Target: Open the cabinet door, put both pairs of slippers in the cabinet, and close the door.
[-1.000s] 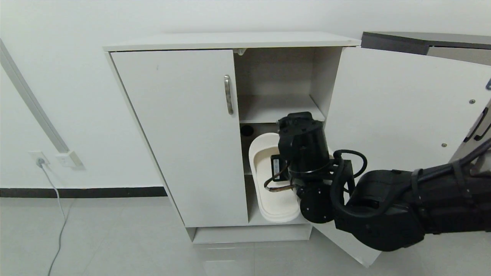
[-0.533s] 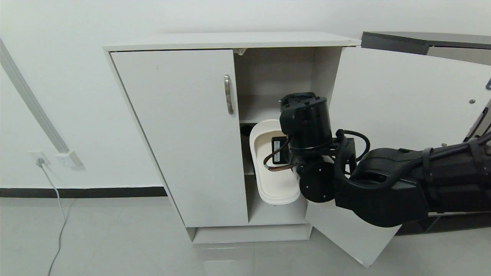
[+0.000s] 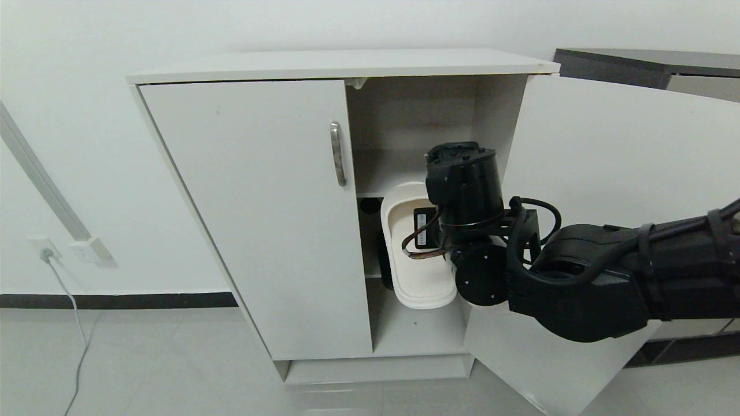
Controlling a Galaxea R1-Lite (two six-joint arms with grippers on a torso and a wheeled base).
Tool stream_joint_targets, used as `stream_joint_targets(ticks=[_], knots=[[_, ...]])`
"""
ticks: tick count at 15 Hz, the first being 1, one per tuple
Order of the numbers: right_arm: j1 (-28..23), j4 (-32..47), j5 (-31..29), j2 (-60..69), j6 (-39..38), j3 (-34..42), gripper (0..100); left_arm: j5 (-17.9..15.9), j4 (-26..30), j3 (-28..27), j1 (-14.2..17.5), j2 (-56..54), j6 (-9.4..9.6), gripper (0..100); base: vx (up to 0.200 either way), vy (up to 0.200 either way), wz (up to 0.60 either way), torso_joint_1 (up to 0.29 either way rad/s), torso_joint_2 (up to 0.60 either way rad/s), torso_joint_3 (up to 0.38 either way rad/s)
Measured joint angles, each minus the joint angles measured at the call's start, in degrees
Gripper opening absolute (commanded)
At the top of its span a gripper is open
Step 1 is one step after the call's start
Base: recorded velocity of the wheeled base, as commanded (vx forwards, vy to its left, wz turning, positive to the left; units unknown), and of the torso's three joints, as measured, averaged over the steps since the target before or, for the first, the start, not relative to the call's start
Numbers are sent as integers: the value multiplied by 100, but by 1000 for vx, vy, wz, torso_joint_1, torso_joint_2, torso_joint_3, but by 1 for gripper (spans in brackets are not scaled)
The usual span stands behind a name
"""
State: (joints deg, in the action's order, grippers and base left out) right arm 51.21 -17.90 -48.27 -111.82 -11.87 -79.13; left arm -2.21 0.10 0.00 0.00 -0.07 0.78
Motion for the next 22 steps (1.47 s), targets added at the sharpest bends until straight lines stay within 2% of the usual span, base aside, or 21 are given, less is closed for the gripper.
stream_joint_targets(ticks=[9,14,22], knots=[[2,-24,9,5,0,2,0,-2,-2,0,0,0,0,0,200,0,0,2,3,3],[-33,39,165,-80,27,-235,0,0,-2,0,0,0,0,0,0,0,0,0,0,0],[-477,898,460,-763,-6,-1786,0,0,0,0,0,0,-18,0,0,0,0,0,0,0]])
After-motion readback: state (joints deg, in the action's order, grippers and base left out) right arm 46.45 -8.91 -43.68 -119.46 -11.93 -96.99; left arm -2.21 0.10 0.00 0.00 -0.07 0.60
